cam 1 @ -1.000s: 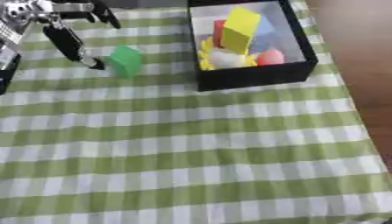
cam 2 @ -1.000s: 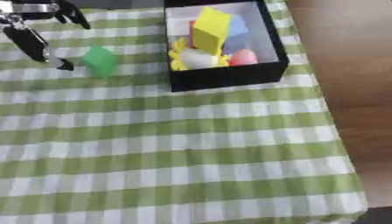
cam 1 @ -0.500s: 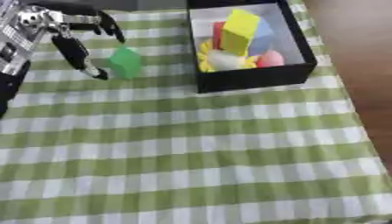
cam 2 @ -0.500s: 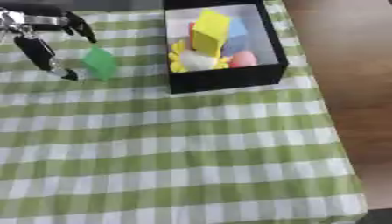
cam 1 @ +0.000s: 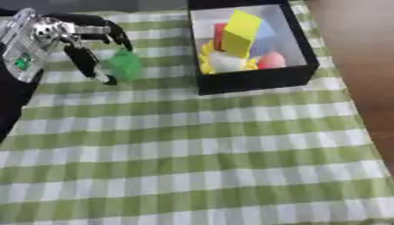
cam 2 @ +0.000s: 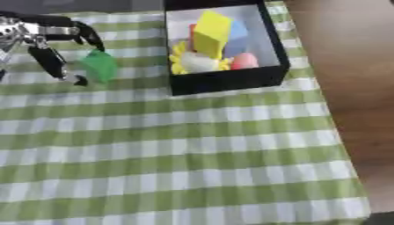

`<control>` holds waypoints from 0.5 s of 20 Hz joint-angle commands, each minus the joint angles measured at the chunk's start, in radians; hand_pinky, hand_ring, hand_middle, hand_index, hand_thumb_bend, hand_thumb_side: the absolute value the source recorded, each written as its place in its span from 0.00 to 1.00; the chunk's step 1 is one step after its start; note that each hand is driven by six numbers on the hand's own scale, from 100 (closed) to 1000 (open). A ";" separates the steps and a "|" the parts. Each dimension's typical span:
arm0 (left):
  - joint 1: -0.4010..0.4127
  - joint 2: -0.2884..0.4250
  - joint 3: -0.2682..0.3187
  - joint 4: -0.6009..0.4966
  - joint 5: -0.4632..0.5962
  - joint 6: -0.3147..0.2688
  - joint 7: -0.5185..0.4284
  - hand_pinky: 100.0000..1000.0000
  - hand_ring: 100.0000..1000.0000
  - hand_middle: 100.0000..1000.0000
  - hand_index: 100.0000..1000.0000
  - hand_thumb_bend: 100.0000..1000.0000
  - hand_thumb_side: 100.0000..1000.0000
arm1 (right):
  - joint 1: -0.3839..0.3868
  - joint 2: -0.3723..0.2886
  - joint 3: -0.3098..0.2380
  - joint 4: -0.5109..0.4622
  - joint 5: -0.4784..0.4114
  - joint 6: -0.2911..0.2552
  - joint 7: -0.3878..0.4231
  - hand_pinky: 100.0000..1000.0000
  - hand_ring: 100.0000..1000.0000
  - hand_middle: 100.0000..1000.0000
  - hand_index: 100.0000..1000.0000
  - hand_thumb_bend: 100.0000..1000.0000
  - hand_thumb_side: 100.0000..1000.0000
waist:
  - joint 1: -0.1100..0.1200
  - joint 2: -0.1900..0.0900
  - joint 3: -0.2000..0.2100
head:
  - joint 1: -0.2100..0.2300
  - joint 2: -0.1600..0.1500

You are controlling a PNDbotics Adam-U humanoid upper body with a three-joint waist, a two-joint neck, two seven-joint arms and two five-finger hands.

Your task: Pick up objects on the table and place them in the box.

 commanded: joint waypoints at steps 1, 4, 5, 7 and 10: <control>-0.027 0.010 0.007 -0.006 -0.001 -0.005 0.000 0.86 0.88 0.81 0.81 0.46 0.00 | -0.015 -0.016 -0.009 -0.017 -0.001 0.002 0.000 0.92 0.69 0.55 0.75 0.00 0.24 | -0.012 0.003 -0.003 | 0.003 -0.011; -0.025 0.004 0.012 0.002 -0.011 -0.001 0.005 0.86 0.88 0.81 0.81 0.44 0.00 | -0.017 -0.014 -0.009 -0.017 -0.002 0.001 0.001 0.92 0.69 0.55 0.75 0.00 0.24 | -0.014 0.005 -0.008 | 0.005 -0.014; -0.025 0.001 0.013 0.006 -0.015 0.000 0.008 0.86 0.87 0.81 0.81 0.44 0.00 | -0.017 -0.014 -0.009 -0.017 -0.002 0.001 0.001 0.92 0.69 0.55 0.75 0.00 0.25 | -0.015 0.006 -0.010 | 0.005 -0.015; -0.024 -0.002 0.017 0.015 -0.026 0.000 0.014 0.85 0.87 0.81 0.80 0.44 0.00 | -0.017 -0.013 -0.010 -0.017 -0.002 0.001 0.001 0.92 0.69 0.54 0.75 0.00 0.25 | -0.016 0.008 -0.013 | 0.006 -0.017; -0.025 -0.004 0.021 0.021 -0.035 -0.004 0.026 0.85 0.87 0.80 0.80 0.43 0.00 | -0.015 -0.012 -0.010 -0.017 -0.001 0.002 0.001 0.92 0.69 0.54 0.75 0.00 0.26 | -0.016 0.012 -0.013 | 0.005 -0.017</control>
